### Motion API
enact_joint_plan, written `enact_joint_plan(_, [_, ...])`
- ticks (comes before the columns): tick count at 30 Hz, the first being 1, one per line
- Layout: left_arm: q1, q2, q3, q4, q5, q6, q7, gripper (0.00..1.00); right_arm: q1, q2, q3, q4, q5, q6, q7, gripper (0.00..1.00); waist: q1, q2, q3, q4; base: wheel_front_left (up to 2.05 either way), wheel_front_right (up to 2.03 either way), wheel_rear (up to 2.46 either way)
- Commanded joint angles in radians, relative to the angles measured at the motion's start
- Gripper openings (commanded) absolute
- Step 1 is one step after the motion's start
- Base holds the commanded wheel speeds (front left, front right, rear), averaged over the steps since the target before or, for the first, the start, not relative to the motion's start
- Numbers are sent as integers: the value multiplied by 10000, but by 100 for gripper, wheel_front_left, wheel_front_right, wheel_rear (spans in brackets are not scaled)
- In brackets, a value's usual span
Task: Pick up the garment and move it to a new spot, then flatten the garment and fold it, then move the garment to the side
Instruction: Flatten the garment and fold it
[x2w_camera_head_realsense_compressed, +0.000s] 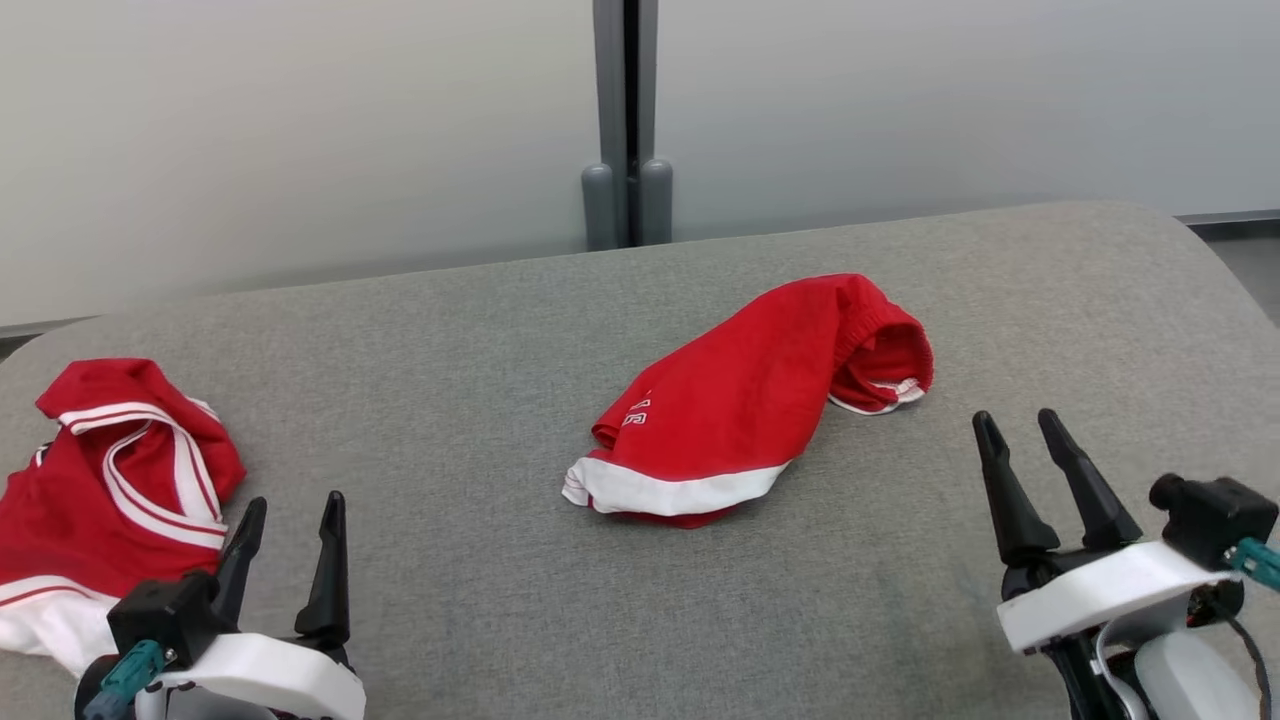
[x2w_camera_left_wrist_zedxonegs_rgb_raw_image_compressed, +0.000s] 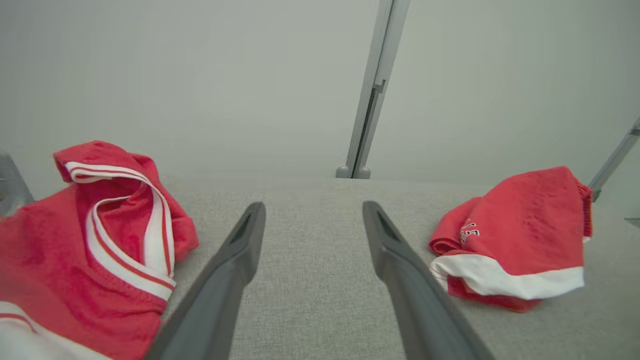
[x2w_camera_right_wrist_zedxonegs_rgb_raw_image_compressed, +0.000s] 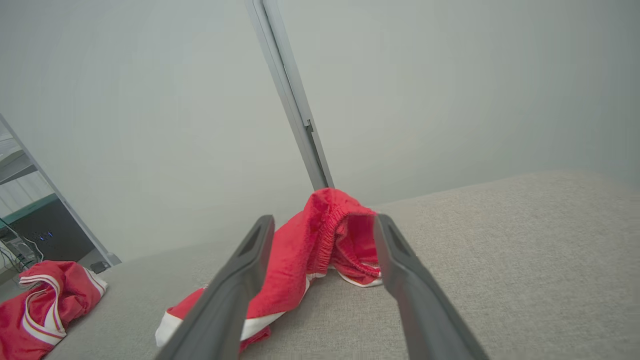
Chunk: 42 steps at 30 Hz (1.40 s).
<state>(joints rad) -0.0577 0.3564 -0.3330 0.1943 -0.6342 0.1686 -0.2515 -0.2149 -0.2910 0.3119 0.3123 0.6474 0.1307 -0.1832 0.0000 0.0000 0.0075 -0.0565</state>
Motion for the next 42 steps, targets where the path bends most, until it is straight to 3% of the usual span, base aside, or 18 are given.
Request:
enact_joint_plan(1, [123,35,23,-35,-31,23,-54,100,97,53,-82,-99,-149,0,-103,100,0,0,-51,-181,0,0,0])
enact_joint_plan(10, [13,201,-37,-326,26,111,122,100,520,702,-467,-539,-1202,0,212,100,0,0,59,-535,0,0,0])
enact_joint_plan(17, [-120,108,-212,-357,-95,-35,252,100,489,845,-615,-388,-1496,0,701,100,0,0,171,-158,0,0,0])
enact_joint_plan(24, [-627,-8,-872,-281,-298,-699,1152,100,331,893,-761,-486,-1765,0,795,100,0,0,446,-104,0,0,0])
enact_joint_plan(29, [-1202,-121,-1277,-176,-627,-1207,2080,100,234,929,-795,-613,-1875,0,806,100,0,0,753,-404,0,0,0])
enact_joint_plan(34, [-2140,-140,-1855,556,-1145,-2030,3670,100,66,1068,-755,-722,-1976,0,793,100,0,0,1213,-1088,0,0,0])
enact_joint_plan(42, [-3088,118,-2043,1860,-1060,-2380,4317,100,-60,1209,-797,-664,-2006,0,644,100,0,0,1617,-1802,0,0,0])
